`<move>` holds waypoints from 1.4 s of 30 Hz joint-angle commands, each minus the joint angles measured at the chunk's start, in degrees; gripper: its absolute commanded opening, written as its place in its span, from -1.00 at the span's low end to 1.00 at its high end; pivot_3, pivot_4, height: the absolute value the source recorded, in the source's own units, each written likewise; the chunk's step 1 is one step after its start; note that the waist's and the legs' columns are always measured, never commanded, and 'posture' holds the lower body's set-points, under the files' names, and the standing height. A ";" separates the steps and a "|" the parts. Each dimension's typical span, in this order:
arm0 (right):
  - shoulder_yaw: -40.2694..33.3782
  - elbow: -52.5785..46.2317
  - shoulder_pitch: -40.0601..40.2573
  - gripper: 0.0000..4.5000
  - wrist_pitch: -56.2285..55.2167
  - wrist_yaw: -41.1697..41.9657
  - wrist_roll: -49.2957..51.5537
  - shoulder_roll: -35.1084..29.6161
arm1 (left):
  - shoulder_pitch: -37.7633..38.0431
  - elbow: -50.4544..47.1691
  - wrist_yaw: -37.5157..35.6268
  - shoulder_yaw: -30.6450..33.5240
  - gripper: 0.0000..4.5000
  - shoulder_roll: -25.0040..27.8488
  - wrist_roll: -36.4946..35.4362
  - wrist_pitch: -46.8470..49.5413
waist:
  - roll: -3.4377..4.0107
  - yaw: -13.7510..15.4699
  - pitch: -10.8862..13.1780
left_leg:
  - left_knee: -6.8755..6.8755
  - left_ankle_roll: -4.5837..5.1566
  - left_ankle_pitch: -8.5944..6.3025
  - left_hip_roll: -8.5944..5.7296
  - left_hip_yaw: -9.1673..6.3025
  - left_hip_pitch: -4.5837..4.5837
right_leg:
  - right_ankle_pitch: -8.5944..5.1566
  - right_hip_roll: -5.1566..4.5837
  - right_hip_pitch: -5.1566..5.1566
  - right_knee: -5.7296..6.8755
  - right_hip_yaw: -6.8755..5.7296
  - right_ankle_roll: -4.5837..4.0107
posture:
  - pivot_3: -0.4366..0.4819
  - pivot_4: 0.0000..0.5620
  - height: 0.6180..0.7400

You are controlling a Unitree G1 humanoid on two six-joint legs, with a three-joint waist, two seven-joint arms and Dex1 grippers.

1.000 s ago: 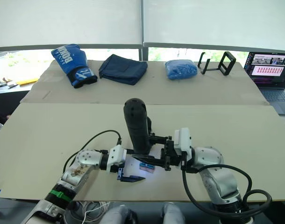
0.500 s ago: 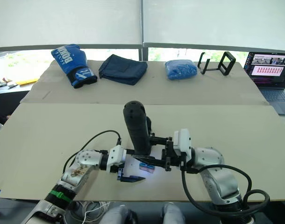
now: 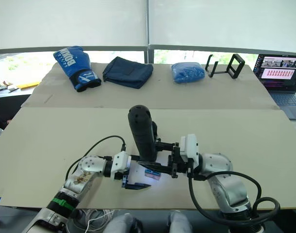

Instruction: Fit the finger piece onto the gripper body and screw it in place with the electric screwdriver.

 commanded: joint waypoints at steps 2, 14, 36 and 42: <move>-0.49 -2.19 -0.18 -0.15 -2.08 -0.27 0.84 0.56 | 0.97 1.83 0.08 -1.47 0.98 -0.19 1.07 0.42 | 0.00 0.00 0.00 | 0.00 0.00 0.00 0.00 0.00 0.00 | 0.00 0.00 0.00 0.00 0.00 0.00 | -0.05 -0.47 1.00; -0.16 -1.70 -0.31 -0.15 -1.88 -0.18 0.57 0.49 | 1.12 2.03 0.47 -1.49 0.98 -0.31 1.27 0.33 | 0.01 0.02 -0.01 | 0.00 0.00 0.00 0.00 -0.01 0.02 | 0.00 -0.02 0.02 0.00 0.00 0.00 | -0.05 -0.47 1.00; 0.25 -0.89 -0.46 -0.15 -2.30 -0.20 -0.39 0.74 | 1.40 1.60 0.82 -1.49 0.98 -0.11 1.32 0.78 | 0.01 0.03 -0.01 | 0.00 0.01 -0.01 0.00 -0.02 0.04 | 0.00 -0.03 0.03 0.00 0.00 0.00 | -0.05 -0.47 1.00; 0.01 -0.65 -0.64 -0.15 -2.45 -0.08 -0.47 0.77 | 1.42 1.60 0.88 -1.52 0.98 -0.14 1.33 0.81 | 0.01 0.03 -0.01 | 0.00 0.01 -0.01 0.00 -0.02 0.04 | 0.00 -0.03 0.04 0.00 0.00 0.00 | -0.05 -0.47 1.00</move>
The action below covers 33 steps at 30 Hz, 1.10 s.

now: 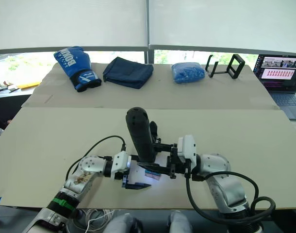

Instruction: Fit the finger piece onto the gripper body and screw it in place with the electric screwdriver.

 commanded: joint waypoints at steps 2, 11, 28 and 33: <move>-0.99 -1.44 -0.70 -0.15 -2.32 0.07 0.82 0.22 | 1.41 1.40 0.39 -1.55 0.98 0.03 1.34 0.84 | 0.00 0.00 0.00 | 0.00 0.00 0.00 0.00 0.00 0.00 | 0.00 0.00 0.00 0.00 0.00 0.00 | -0.05 -0.47 1.00; -1.47 -1.47 -0.76 -0.15 -2.12 0.34 1.37 -0.05 | 1.22 1.69 0.44 -1.56 0.98 -0.14 1.35 0.83 | 0.00 0.00 0.00 | 0.00 0.00 0.00 0.00 0.00 0.00 | 0.00 -0.01 0.00 0.00 0.00 0.00 | -0.05 -0.47 1.00; -1.38 -2.06 -0.81 -0.15 -0.94 0.60 2.90 -0.55 | 1.32 1.53 0.74 -1.56 0.98 -0.27 1.36 0.92 | 0.00 0.01 0.00 | -0.01 0.02 -0.01 0.00 -0.01 0.00 | 0.00 -0.03 0.00 0.00 0.00 0.00 | -0.05 -0.47 1.00; -1.34 -2.12 -0.82 -0.15 -0.83 0.63 3.16 -0.60 | 1.26 1.65 0.77 -1.58 0.98 -0.31 1.41 0.89 | 0.00 0.02 0.00 | -0.01 0.03 -0.02 0.00 -0.01 0.00 | 0.00 -0.04 0.00 0.00 -0.01 0.00 | -0.05 -0.47 1.00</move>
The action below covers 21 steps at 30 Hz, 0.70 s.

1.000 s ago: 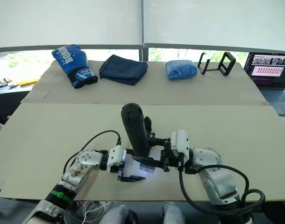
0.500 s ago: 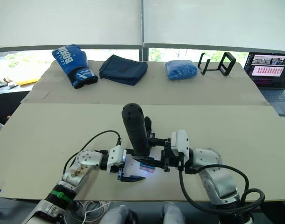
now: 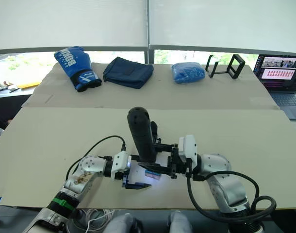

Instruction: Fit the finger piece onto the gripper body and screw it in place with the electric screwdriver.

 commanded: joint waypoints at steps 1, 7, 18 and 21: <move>-1.31 -2.59 -0.82 -0.15 -0.82 0.11 2.05 -0.01 | 1.24 1.67 0.59 -1.59 0.98 -0.23 1.42 0.84 | 0.00 0.00 0.00 | 0.00 0.00 0.00 0.00 0.00 0.00 | 0.00 0.00 0.00 0.00 0.00 0.00 | -0.05 -0.47 1.00; -1.16 -2.58 -0.76 -0.15 -0.36 0.26 2.24 -0.28 | 1.25 1.71 0.65 -1.64 0.98 -0.31 1.44 0.88 | 0.00 0.02 0.00 | 0.00 0.00 -0.01 0.00 0.00 0.00 | 0.00 -0.01 0.00 0.00 0.00 0.00 | -0.05 -0.47 1.00; -0.88 -2.48 -0.43 -0.15 -0.12 0.39 2.14 -0.57 | 1.46 1.88 0.71 -1.74 0.98 -0.26 1.57 0.65 | 0.00 0.03 0.00 | 0.00 0.01 -0.01 0.00 -0.01 0.00 | 0.00 -0.02 0.00 0.00 -0.01 0.00 | -0.05 -0.47 1.00; -0.87 -2.52 -0.23 -0.15 0.03 0.57 2.30 -0.74 | 1.61 1.89 0.75 -1.80 0.98 -0.27 1.61 0.58 | 0.00 0.03 0.00 | 0.00 0.01 -0.01 0.00 -0.01 0.00 | 0.00 -0.02 0.00 0.00 -0.01 0.00 | -0.05 -0.47 1.00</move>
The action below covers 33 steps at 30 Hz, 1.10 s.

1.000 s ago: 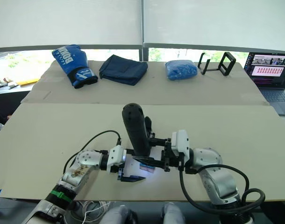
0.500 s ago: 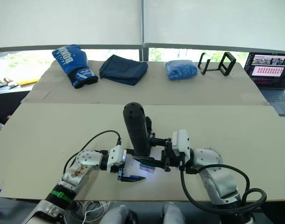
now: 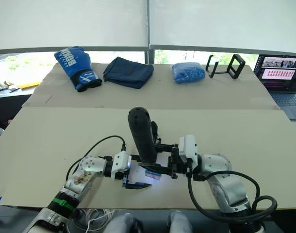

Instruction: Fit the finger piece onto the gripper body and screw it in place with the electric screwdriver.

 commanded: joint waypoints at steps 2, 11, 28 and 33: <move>-0.94 -2.47 -0.27 -0.15 0.05 0.50 2.40 -0.29 | 1.54 1.95 0.48 -1.80 0.98 -0.20 1.61 0.61 | 0.00 0.00 0.00 | 0.00 0.00 0.00 0.00 0.00 0.00 | 0.00 0.00 0.00 0.00 0.00 0.00 | -0.05 -0.47 1.00; -1.26 -2.53 -0.13 -0.15 0.33 0.94 3.04 -1.01 | 1.63 2.25 0.52 -1.90 0.98 -0.28 1.73 0.40 | 0.01 0.02 0.00 | 0.00 0.01 -0.01 0.00 -0.01 0.00 | 0.00 -0.02 0.01 0.00 0.00 0.00 | -0.05 -0.47 1.00; -3.24 -3.22 -1.75 -0.15 0.26 0.54 5.17 -1.42 | 1.39 3.02 0.87 -1.71 0.98 -0.65 1.73 0.11 | 0.01 0.13 -0.01 | 0.00 0.05 -0.03 0.00 -0.02 0.00 | 0.00 -0.06 0.02 -0.02 -0.02 0.00 | -0.05 -0.47 1.00; -2.31 -2.29 -3.03 -0.15 -0.55 -0.09 4.13 -0.45 | 1.33 3.28 0.90 -1.73 0.98 -0.81 1.75 -0.02 | 0.01 0.14 -0.01 | 0.00 0.05 -0.03 0.00 -0.02 0.00 | 0.00 -0.08 0.02 -0.02 -0.02 0.00 | -0.05 -0.47 1.00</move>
